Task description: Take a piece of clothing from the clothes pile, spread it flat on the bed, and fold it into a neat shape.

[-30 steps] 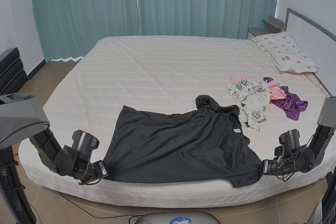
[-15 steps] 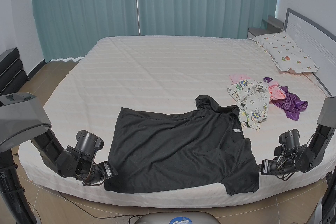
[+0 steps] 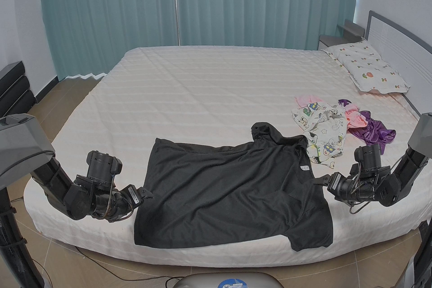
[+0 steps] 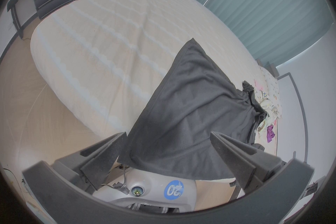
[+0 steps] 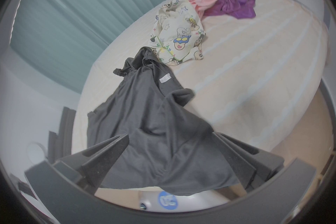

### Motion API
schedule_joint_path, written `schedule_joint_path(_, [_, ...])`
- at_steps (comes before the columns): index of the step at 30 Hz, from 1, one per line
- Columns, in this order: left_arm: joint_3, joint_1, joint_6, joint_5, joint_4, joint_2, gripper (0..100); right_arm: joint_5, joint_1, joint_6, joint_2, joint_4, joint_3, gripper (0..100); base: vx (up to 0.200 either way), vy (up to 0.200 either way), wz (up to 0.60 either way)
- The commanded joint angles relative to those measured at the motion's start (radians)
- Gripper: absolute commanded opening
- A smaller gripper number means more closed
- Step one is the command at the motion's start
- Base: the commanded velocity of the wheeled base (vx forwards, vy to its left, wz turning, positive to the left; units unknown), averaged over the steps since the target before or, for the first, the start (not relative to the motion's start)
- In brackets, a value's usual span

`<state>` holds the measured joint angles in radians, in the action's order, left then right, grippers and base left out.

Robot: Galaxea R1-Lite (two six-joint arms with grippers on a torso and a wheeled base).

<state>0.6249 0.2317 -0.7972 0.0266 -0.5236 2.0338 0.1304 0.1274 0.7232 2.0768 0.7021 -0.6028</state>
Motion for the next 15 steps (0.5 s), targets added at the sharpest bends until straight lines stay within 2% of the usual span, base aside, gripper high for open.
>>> schedule_joint_path(1, [0.015,-0.005,-0.011,-0.022,-0.016,0.009,100,0.043,-0.029,0.035,0.057,0.007,-0.026,100,0.000,0.000,0.00])
schedule_joint_path(10, [0.021,-0.008,-0.048,-0.019,-0.016,0.013,100,0.041,-0.028,0.045,0.054,0.010,-0.017,100,0.000,0.200,0.00])
schedule_joint_path(15, [0.027,-0.009,-0.048,-0.016,-0.019,0.022,100,0.041,-0.028,0.045,0.054,0.010,-0.015,100,0.000,0.000,0.00])
